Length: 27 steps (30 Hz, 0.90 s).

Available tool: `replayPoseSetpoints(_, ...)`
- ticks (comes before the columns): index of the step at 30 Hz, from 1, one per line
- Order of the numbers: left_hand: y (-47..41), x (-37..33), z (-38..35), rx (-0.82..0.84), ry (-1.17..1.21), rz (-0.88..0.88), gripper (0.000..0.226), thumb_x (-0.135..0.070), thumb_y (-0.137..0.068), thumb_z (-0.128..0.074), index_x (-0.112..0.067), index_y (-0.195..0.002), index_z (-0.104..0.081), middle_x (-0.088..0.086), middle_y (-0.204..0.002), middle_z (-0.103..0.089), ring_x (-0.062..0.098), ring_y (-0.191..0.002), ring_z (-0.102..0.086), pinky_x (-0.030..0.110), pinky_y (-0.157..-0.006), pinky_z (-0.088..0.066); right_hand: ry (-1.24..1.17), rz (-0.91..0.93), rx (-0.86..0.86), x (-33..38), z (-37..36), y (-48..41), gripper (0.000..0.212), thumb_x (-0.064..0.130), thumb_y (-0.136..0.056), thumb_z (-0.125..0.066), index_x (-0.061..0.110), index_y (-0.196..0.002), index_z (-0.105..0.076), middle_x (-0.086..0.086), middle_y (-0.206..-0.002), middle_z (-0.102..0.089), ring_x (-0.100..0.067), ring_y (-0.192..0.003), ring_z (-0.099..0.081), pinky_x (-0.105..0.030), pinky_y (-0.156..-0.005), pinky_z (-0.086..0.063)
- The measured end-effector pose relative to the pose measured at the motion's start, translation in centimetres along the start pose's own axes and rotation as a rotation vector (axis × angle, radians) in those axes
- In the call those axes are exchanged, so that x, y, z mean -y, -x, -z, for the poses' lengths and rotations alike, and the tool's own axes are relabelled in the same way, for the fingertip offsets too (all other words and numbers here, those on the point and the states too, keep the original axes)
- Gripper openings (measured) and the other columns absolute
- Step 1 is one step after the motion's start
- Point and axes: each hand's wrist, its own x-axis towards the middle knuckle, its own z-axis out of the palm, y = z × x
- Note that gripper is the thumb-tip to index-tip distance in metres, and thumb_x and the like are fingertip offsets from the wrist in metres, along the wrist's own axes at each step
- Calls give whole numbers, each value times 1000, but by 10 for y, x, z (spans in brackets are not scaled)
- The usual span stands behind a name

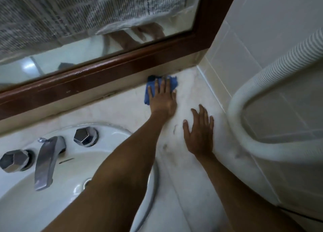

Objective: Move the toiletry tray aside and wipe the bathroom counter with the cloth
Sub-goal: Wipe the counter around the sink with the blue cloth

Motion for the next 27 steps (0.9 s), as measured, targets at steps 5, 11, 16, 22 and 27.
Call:
replayPoseSetpoints(5,-28,-5,6,114,-64,-232,60,-47,-107,-13,-26,-161,2,0,-170,2,22,-156,7,42,-120,16,-41,0,-11,-2,2,2,48,44,-101,-39,22,-143,-44,-6,-160,-32,-19,-150,-24,-45,-122,-20)
replayPoseSetpoints(11,14,44,-1,33,-98,-302,58,-49,-107,-12,-30,-161,-3,-5,-169,-2,17,-156,6,41,-124,11,-33,-3,-31,-3,-3,2,47,40,-101,-40,21,-143,-45,-7,-161,-31,-20,-150,-24,-46,-121,-21)
replayPoseSetpoints(16,-28,-2,-2,69,-72,-218,60,-47,-107,-14,-26,-161,0,1,-170,0,23,-156,6,43,-121,13,-8,9,-76,-2,-7,4,48,40,-102,-40,20,-145,-44,-6,-161,-30,-19,-151,-23,-48,-120,-24)
replayPoseSetpoints(22,-50,-66,-17,196,-119,-431,59,-42,-108,-19,-22,-162,-3,3,-170,0,24,-156,7,46,-122,12,0,15,-87,-6,-13,3,48,43,-102,-41,20,-143,-46,-6,-159,-34,-19,-150,-25,-48,-120,-24)
replayPoseSetpoints(27,-39,-9,1,252,-103,-650,55,-47,-108,-16,-35,-160,-7,-8,-169,-3,15,-156,5,46,-125,8,-56,7,-74,-5,-11,3,47,40,-101,-43,21,-143,-46,-5,-161,-31,-17,-151,-23,-48,-120,-23)
